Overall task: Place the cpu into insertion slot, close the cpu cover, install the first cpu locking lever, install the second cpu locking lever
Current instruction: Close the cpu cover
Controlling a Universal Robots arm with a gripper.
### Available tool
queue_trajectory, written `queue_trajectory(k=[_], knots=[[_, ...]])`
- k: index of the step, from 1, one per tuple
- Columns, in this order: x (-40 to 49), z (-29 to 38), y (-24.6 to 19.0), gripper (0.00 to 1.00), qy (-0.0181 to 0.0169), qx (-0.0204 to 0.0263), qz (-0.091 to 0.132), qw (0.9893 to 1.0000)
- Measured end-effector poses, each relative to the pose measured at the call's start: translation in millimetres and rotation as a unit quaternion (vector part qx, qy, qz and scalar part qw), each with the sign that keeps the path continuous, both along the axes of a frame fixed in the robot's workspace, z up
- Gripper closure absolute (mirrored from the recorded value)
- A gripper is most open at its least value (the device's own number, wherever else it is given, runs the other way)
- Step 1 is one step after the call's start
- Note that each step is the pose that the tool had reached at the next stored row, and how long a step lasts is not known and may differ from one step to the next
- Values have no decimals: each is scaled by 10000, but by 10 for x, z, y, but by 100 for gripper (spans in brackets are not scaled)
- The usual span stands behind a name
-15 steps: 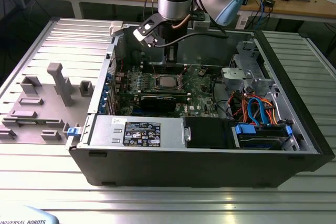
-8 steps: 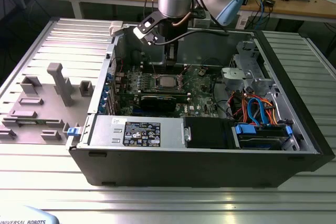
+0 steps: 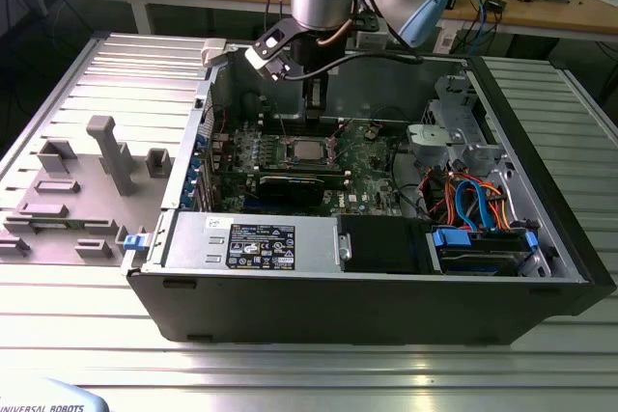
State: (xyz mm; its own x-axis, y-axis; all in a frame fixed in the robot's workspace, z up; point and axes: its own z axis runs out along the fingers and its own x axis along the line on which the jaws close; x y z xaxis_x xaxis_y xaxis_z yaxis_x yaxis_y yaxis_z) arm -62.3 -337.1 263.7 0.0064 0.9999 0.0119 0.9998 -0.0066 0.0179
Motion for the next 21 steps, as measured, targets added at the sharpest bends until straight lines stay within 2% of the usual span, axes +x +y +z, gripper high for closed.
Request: queue_trajectory(k=[9,21], knots=[[0,129,0,89,0,0,0,10000],[0,163,0,89,0,0,0,10000]])
